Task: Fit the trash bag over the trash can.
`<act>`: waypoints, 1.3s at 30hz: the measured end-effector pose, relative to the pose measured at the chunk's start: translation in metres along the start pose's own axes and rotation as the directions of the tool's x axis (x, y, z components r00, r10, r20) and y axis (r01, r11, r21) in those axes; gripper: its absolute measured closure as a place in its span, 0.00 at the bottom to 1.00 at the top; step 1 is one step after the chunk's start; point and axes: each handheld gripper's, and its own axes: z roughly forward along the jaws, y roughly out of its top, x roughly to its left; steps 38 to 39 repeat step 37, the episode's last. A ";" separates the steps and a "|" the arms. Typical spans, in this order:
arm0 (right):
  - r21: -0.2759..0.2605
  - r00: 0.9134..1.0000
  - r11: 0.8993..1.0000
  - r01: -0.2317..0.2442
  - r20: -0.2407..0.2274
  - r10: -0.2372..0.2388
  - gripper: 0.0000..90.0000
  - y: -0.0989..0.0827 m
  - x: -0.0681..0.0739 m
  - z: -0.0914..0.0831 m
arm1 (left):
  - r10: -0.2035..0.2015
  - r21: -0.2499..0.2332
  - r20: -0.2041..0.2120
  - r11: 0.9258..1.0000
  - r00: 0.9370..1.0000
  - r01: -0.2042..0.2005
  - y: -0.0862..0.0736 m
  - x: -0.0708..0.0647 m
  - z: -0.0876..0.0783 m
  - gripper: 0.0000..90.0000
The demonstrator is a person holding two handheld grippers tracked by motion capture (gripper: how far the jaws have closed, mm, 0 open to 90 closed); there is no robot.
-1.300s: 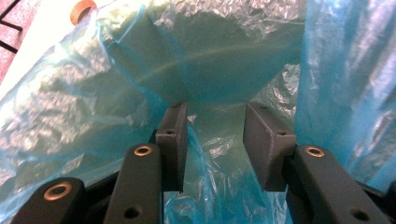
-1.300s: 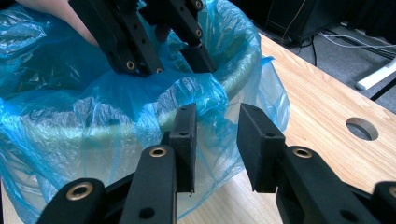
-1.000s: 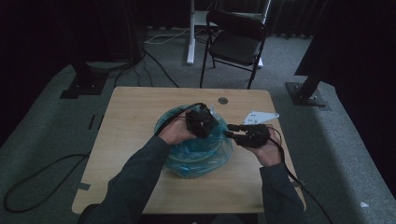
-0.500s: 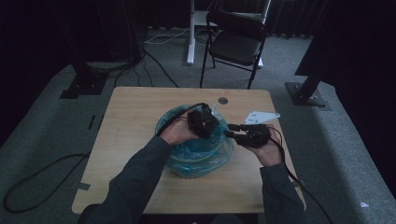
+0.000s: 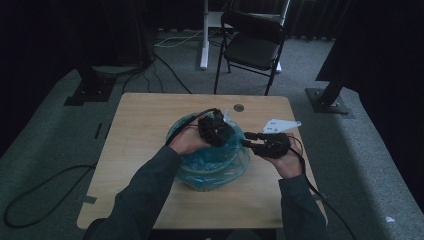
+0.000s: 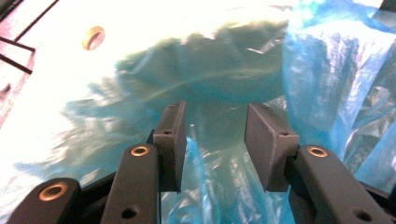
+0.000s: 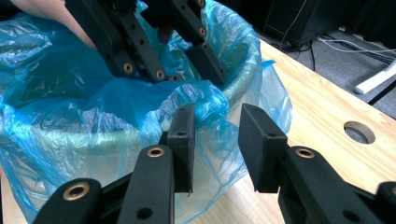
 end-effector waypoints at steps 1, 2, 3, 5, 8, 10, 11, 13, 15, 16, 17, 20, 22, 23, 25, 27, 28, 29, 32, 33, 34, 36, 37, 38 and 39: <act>0.000 1.000 1.000 -0.003 -0.001 0.003 0.73 0.000 0.000 -0.001 | -0.007 -0.006 -0.006 1.000 1.000 0.007 -0.001 0.002 -0.003 0.65; -0.004 1.000 1.000 -0.004 0.001 0.004 0.73 0.000 0.000 -0.001 | -0.015 -0.013 -0.006 1.000 1.000 0.015 -0.002 0.003 -0.004 0.65; -0.007 1.000 1.000 -0.005 0.003 0.005 0.73 0.000 -0.001 -0.002 | -0.029 -0.025 -0.012 0.999 1.000 0.028 -0.005 0.006 -0.008 0.65; -0.008 1.000 1.000 -0.007 0.004 0.007 0.73 0.000 -0.001 -0.003 | -0.043 -0.047 -0.016 0.998 0.999 0.042 -0.007 0.008 -0.014 0.65; -0.007 1.000 1.000 -0.008 0.003 0.008 0.73 0.000 -0.001 -0.003 | -0.052 -0.070 -0.017 0.996 0.999 0.050 -0.009 0.010 -0.020 0.65; -0.006 1.000 1.000 -0.008 0.003 0.008 0.73 0.000 -0.001 -0.002 | -0.060 -0.092 -0.016 0.994 0.998 0.058 -0.011 0.012 -0.027 0.65; -0.006 1.000 1.000 -0.007 0.002 0.007 0.73 0.000 -0.001 -0.002 | -0.063 -0.108 -0.022 0.992 0.998 0.060 -0.013 0.013 -0.032 0.65; -0.006 1.000 1.000 -0.006 0.003 0.006 0.73 0.000 -0.001 -0.003 | -0.073 -0.123 -0.031 0.990 0.997 0.069 -0.015 0.015 -0.036 0.65; -0.008 1.000 1.000 -0.007 0.003 0.007 0.73 0.000 -0.002 -0.003 | -0.080 -0.129 -0.030 0.989 0.996 0.076 -0.017 0.016 -0.038 0.65; -0.008 1.000 1.000 -0.007 0.003 0.007 0.73 0.000 -0.002 -0.003 | -0.085 -0.137 -0.031 0.987 0.996 0.080 -0.018 0.017 -0.040 0.65; -0.010 1.000 1.000 -0.005 0.004 0.005 0.73 -0.001 -0.002 -0.004 | -0.097 -0.153 -0.036 0.984 0.995 0.091 -0.021 0.018 -0.044 0.65; -0.012 1.000 1.000 -0.007 0.008 0.007 0.73 -0.001 -0.003 -0.004 | -0.107 -0.172 -0.041 0.980 0.993 0.099 -0.024 0.019 -0.049 0.65; -0.012 1.000 1.000 -0.008 0.008 0.008 0.73 -0.001 -0.003 -0.005 | -0.115 -0.189 -0.050 0.977 0.992 0.104 -0.027 0.020 -0.055 0.65; -0.012 1.000 1.000 -0.008 0.008 0.009 0.72 -0.001 -0.003 -0.006 | -0.121 -0.199 -0.064 0.974 0.991 0.106 -0.032 0.022 -0.060 0.65; -0.014 1.000 1.000 -0.008 0.008 0.008 0.73 -0.001 -0.003 -0.006 | -0.128 -0.204 -0.072 0.973 0.989 0.111 -0.035 0.024 -0.063 0.65; -0.015 1.000 1.000 -0.013 0.010 0.013 0.72 -0.001 -0.004 -0.007 | -0.146 -0.218 -0.078 0.968 0.986 0.126 -0.041 0.026 -0.069 0.64; -0.015 1.000 1.000 -0.013 0.010 0.013 0.72 -0.001 -0.004 -0.007 | -0.157 -0.229 -0.080 0.964 0.984 0.135 -0.044 0.028 -0.072 0.64; -0.017 1.000 1.000 -0.013 0.012 0.013 0.72 -0.001 -0.004 -0.008 | -0.166 -0.240 -0.085 0.961 0.983 0.141 -0.047 0.029 -0.076 0.65; -0.020 1.000 1.000 -0.016 0.014 0.016 0.72 -0.002 -0.005 -0.009 | -0.195 -0.268 -0.094 0.949 0.976 0.163 -0.059 0.033 -0.084 0.64; -0.021 1.000 1.000 -0.019 0.017 0.019 0.72 -0.001 -0.005 -0.010 | -0.215 -0.281 -0.104 0.943 0.971 0.179 -0.068 0.035 -0.089 0.64; -0.021 1.000 1.000 -0.019 0.017 0.019 0.72 -0.001 -0.005 -0.010 | -0.215 -0.281 -0.104 0.943 0.971 0.179 -0.068 0.035 -0.089 0.64; -0.025 1.000 0.999 -0.023 0.020 0.024 0.72 -0.001 -0.006 -0.012 | -0.239 -0.287 -0.114 0.937 0.964 0.198 -0.078 0.038 -0.093 0.64; -0.032 0.999 0.999 -0.029 0.025 0.030 0.72 -0.001 -0.008 -0.014 | -0.249 -0.292 -0.119 0.934 0.961 0.206 -0.084 0.039 -0.095 0.64; -0.032 0.999 0.999 -0.029 0.025 0.030 0.72 -0.001 -0.008 -0.014 | -0.249 -0.292 -0.119 0.934 0.961 0.206 -0.084 0.039 -0.095 0.64; -0.032 0.999 0.999 -0.029 0.025 0.030 0.72 -0.001 -0.008 -0.014 | -0.249 -0.292 -0.119 0.934 0.961 0.206 -0.084 0.039 -0.095 0.64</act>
